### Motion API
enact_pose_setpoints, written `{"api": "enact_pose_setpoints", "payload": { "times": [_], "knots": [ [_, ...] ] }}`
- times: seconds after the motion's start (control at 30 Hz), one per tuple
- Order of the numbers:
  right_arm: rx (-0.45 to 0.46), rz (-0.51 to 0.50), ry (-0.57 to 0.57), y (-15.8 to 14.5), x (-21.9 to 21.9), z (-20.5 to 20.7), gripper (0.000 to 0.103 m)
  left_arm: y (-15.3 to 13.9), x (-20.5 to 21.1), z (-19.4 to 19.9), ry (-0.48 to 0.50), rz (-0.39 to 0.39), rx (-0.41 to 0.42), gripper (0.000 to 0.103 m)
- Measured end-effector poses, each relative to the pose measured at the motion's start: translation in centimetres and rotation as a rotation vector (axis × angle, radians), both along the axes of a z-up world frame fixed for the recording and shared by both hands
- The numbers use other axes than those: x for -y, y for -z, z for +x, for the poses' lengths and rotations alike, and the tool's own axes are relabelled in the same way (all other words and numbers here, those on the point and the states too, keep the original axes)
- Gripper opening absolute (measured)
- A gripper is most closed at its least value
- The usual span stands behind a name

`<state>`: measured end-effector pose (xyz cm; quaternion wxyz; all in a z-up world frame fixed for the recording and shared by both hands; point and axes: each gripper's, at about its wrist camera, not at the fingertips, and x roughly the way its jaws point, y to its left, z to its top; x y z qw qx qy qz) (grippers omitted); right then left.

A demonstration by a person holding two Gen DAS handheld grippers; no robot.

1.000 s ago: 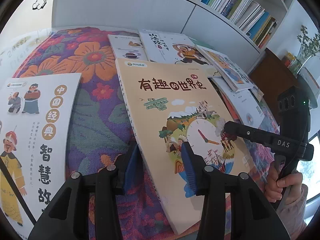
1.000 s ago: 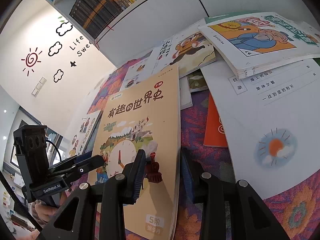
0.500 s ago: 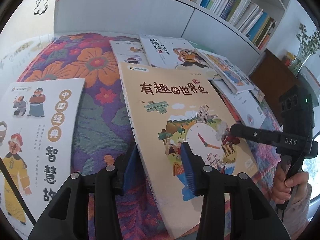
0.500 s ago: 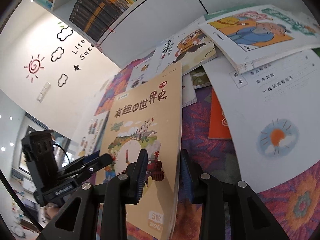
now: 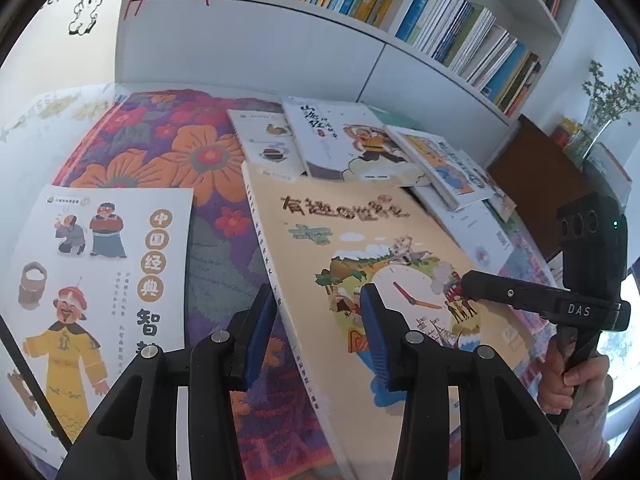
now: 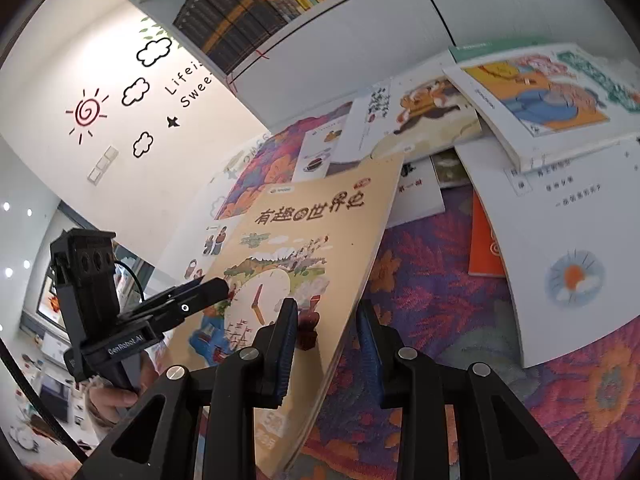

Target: Organize books

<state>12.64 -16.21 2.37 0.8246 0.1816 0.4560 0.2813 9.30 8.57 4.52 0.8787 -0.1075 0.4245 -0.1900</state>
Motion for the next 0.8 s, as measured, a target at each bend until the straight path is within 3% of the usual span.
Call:
{"api": "enact_pose_setpoints", "payload": {
  "times": [0.33, 0.8],
  "knots": [
    [0.049, -0.002, -0.030, -1.6, -0.7, -0.6, 0.030, -1.2, -1.3, -0.4, 0.018, -0.026, -0.002, 0.039],
    [0.178, -0.020, -0.130, -5.1, -3.8, -2.5, 0.030, -5.3, -4.7, -2.0, 0.041, 0.007, 0.061, 0.039]
  ]
}}
